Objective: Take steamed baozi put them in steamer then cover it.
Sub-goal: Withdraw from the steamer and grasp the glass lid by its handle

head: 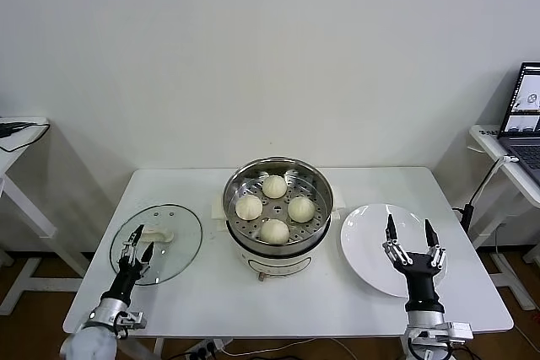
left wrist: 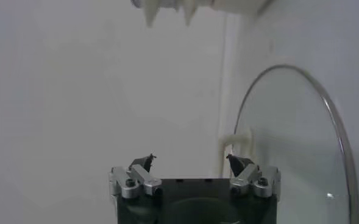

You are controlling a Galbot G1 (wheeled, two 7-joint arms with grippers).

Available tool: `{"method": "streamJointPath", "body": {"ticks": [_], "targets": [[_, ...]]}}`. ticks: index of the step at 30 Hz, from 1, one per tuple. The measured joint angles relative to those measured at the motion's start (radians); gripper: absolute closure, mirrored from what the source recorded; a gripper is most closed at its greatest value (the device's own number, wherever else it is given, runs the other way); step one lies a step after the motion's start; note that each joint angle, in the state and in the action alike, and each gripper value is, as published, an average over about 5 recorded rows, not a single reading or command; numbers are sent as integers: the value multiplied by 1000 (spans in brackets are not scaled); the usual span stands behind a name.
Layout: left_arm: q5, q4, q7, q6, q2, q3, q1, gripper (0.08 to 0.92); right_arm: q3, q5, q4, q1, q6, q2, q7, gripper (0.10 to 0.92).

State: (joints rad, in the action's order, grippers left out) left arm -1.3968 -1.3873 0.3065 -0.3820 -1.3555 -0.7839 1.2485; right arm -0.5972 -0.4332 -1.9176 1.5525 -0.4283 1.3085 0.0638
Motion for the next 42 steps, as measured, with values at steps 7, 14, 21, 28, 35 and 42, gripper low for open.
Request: {"method": "streamJointPath", "body": {"ticks": [7,14,21,28,35,42], "targets": [[-44,63,11,20,3,10,-61,177,-4,6,6,2,-6,7,1,203],[-69,113,15,35,3,17,-115,177,-6,11,13,5,-14,10,1,203],[-80,144,22,48,0,20,-154,177,-2,20,23,6,-23,14,0,203],[-86,169,29,57,-3,22,-168,312,-1,29,32,6,-30,17,-1,203],[-98,197,41,57,-7,25,-173,520,0,37,43,3,-40,22,-1,203],[-113,210,52,51,-17,25,-171,719,5,44,53,-3,-45,25,-1,203]]}}
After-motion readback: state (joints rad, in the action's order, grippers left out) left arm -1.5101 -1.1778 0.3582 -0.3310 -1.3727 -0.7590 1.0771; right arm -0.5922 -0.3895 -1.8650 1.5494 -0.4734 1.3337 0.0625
